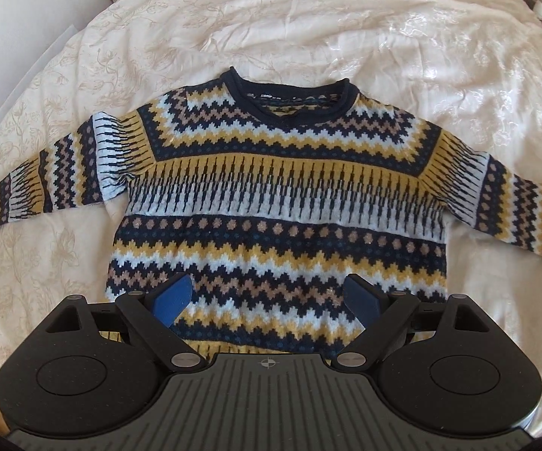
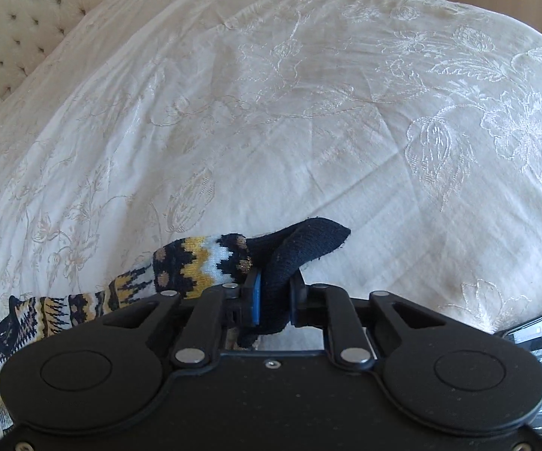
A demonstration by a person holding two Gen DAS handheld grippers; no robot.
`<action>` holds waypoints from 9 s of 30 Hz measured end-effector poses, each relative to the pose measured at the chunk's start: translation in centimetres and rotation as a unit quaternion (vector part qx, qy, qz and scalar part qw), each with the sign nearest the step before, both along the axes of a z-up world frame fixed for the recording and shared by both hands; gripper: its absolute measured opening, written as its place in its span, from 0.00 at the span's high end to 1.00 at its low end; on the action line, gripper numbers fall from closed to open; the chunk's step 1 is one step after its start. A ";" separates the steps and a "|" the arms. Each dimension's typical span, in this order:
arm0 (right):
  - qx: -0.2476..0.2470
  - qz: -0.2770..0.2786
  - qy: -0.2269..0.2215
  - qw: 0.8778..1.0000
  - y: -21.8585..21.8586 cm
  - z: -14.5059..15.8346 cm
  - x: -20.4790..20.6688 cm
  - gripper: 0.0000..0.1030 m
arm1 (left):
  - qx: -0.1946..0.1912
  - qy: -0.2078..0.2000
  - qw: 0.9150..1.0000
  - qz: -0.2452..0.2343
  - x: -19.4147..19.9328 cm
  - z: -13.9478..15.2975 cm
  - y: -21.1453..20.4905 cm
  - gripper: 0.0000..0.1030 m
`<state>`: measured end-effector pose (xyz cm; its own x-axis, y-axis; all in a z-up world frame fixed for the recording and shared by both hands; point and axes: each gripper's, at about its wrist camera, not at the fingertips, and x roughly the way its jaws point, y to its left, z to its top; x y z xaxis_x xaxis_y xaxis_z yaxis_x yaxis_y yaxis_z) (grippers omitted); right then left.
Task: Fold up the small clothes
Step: 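Carry the cuff with the right tool across the sweater body and release, then withdraw the right tool and move the left tool to the other cuff, then grasp the navy cuff of the other sleeve with the left tool, then lay the sleeve across the body with the left tool while the right tool presses the fold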
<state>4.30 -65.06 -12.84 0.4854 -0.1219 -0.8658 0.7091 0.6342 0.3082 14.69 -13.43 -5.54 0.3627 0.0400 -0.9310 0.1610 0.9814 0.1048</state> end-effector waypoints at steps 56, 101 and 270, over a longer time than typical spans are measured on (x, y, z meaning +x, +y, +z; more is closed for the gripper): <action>0.109 0.339 -0.095 0.930 52.3 -1.8 22.4 0.43 | -0.007 0.011 1.000 0.001 10.9 -5.1 20.4 0.14; -0.105 0.124 0.059 0.985 29.1 -6.9 15.5 0.58 | 0.047 0.058 0.996 -0.050 15.0 -15.2 10.2 0.06; 0.017 0.321 -0.174 0.931 47.2 8.3 22.7 0.86 | -0.034 -0.040 0.998 0.030 3.7 -7.1 23.6 0.90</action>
